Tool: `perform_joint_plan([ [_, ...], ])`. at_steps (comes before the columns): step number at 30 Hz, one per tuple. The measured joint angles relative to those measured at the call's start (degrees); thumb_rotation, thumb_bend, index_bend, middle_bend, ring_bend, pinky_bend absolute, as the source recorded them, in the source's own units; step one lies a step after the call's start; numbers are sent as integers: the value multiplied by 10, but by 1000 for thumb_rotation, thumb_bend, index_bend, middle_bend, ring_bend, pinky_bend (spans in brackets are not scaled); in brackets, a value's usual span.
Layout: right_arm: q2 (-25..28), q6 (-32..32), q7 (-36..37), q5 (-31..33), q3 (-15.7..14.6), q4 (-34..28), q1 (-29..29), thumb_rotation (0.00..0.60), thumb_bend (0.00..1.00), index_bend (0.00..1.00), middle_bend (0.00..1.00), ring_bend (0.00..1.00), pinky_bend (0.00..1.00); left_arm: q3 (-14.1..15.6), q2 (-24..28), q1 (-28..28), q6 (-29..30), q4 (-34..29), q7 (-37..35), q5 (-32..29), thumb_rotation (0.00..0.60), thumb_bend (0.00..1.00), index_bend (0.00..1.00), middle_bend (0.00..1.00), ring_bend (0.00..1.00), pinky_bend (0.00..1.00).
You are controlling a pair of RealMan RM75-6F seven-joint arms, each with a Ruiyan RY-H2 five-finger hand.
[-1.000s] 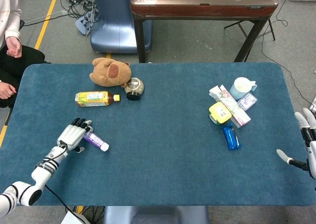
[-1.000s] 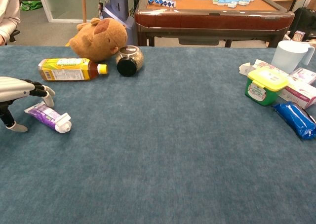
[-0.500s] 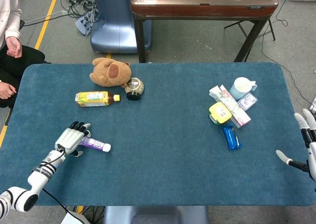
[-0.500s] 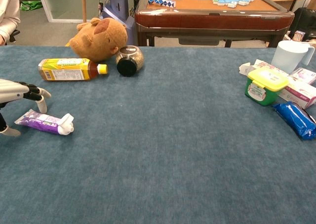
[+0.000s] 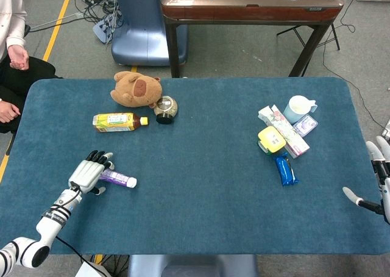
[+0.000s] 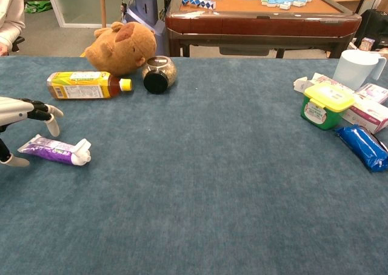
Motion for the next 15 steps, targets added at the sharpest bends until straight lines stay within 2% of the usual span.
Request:
perform_joint_plan([
  [9,-2,-4,7,5,0,8,-1,600,0,0,35,0,0,1,-29,-3,12,35,-12,20,600,194,289,288,142,0],
  [15,-4,-6,12,7,0,12,-1,600,0,0,35,0,0,5,-43,-4,15,57,-30,33,600,195,294,315,156,0],
])
